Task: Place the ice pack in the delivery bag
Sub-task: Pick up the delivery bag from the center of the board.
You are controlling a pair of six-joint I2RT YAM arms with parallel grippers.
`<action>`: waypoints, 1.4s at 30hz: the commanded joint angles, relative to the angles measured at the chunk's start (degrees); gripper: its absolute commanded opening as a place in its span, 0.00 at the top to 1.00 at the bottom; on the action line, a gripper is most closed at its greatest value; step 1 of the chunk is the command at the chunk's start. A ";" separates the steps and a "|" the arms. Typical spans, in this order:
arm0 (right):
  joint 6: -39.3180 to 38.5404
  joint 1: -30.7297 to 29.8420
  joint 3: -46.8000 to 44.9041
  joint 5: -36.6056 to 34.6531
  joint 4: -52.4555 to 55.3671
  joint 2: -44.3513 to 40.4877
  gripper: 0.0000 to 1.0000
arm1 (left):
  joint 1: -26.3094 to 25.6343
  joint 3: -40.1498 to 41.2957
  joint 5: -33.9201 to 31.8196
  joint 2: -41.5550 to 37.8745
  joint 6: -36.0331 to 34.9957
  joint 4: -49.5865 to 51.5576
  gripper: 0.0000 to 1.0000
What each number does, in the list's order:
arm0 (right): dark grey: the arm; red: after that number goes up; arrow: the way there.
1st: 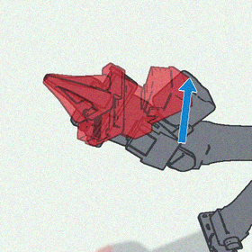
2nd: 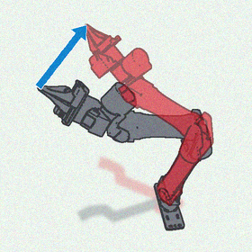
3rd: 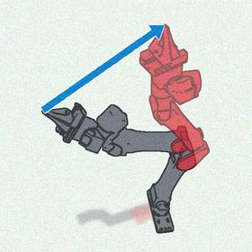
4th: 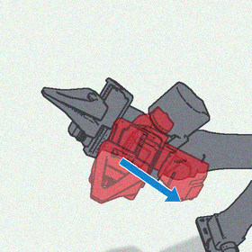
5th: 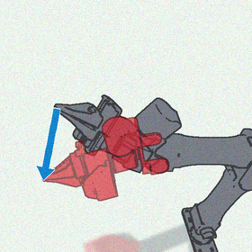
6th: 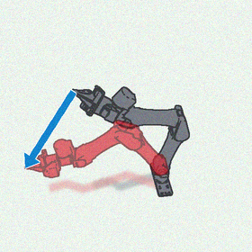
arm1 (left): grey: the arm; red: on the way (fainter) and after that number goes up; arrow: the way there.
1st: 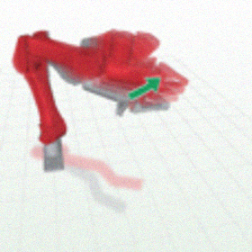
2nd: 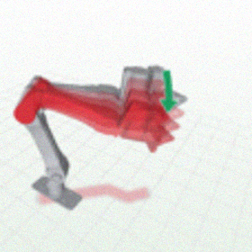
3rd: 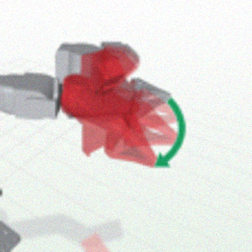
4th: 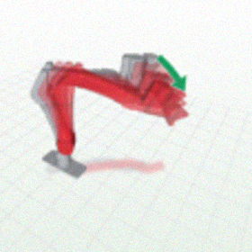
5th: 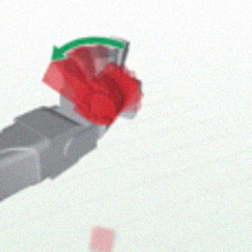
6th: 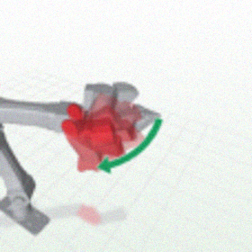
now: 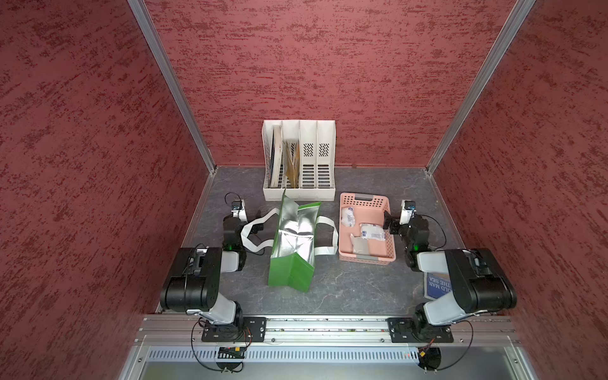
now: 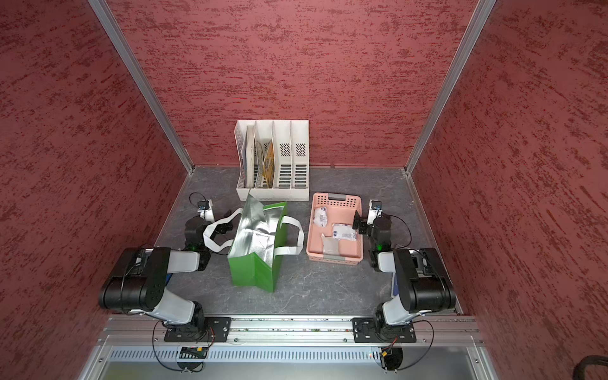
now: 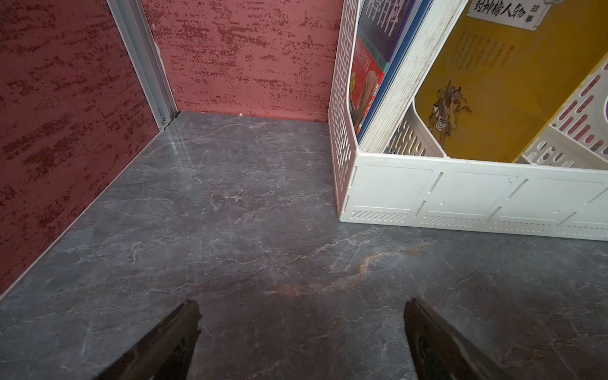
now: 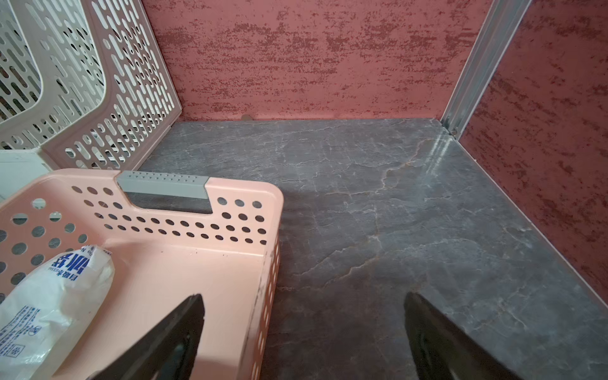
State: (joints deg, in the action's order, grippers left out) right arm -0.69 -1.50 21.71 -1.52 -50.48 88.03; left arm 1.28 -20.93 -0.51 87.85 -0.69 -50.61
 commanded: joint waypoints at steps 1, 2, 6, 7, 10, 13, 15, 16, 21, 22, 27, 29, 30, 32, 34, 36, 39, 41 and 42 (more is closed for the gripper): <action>-0.54 0.10 1.02 1.01 0.03 0.17 0.01 | 0.11 -0.56 -0.12 -0.43 0.56 -0.98 0.00; -0.50 0.17 0.99 1.08 0.03 0.21 0.01 | 0.09 -0.60 0.05 -0.34 0.56 -0.91 0.00; -0.49 0.24 1.17 1.09 0.21 0.17 0.01 | 0.56 -0.61 0.84 -0.47 0.69 -0.89 0.00; -0.45 0.19 1.17 1.19 0.22 0.28 0.01 | 0.58 -0.61 0.87 -0.43 0.73 -0.87 0.00; -0.49 0.18 1.12 1.08 0.20 0.27 0.01 | 0.59 -0.61 1.02 -0.56 0.76 -0.68 0.00; -0.54 0.18 0.83 1.05 -0.28 0.05 0.01 | 0.89 -0.40 1.67 -0.69 0.98 -1.00 0.00; -0.01 0.14 0.28 -0.03 -0.03 -1.97 0.01 | 1.01 -0.86 1.82 -3.33 1.04 1.99 0.00; 0.26 0.10 0.10 -0.78 1.16 -3.75 0.01 | 1.02 -1.30 1.68 -5.48 1.01 5.40 0.00; 4.28 0.16 4.08 -6.21 26.56 -22.66 0.01 | 1.17 -2.80 -4.11 -23.66 9.43 24.75 0.00; 6.58 0.14 6.21 -7.96 34.58 -26.18 0.01 | 1.37 -3.30 -6.05 -26.99 14.29 29.94 0.00; 36.26 0.43 23.92 -22.28 84.75 -34.98 0.01 | 4.71 -9.47 -10.81 -45.94 34.83 60.35 0.00; 40.13 0.56 28.21 -21.17 95.70 -35.93 0.01 | 8.98 -9.15 -2.44 -52.32 39.23 64.51 0.00; 40.57 0.64 29.09 -19.83 97.44 -36.74 0.01 | 11.95 -8.53 3.31 -54.61 41.46 65.03 0.00; 41.22 0.71 30.78 -15.84 98.65 -38.39 0.01 | 17.43 -8.54 13.68 -58.48 45.76 68.52 0.00; 42.75 0.68 34.09 -13.92 100.90 -38.21 0.01 | 19.20 -10.94 16.51 -59.96 46.33 74.10 0.00; 40.95 0.64 38.71 -9.83 101.95 -36.28 0.01 | 18.90 -14.46 17.70 -60.36 44.26 79.56 0.00; 37.24 0.64 46.74 -2.65 104.07 -30.25 0.01 | 17.44 -20.28 16.94 -60.30 40.36 86.38 0.00; 36.10 0.49 52.17 3.06 106.38 -25.49 0.01 | 16.56 -24.64 15.17 -59.69 37.91 90.42 0.00; 35.24 0.13 53.94 6.41 106.20 -23.14 0.01 | 16.23 -26.98 15.08 -58.85 36.43 91.97 0.00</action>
State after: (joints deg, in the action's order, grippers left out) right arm 36.62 -1.06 70.43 -6.33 51.09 60.07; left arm 18.31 -42.81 13.45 28.58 39.97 32.45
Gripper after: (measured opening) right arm 0.987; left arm 0.997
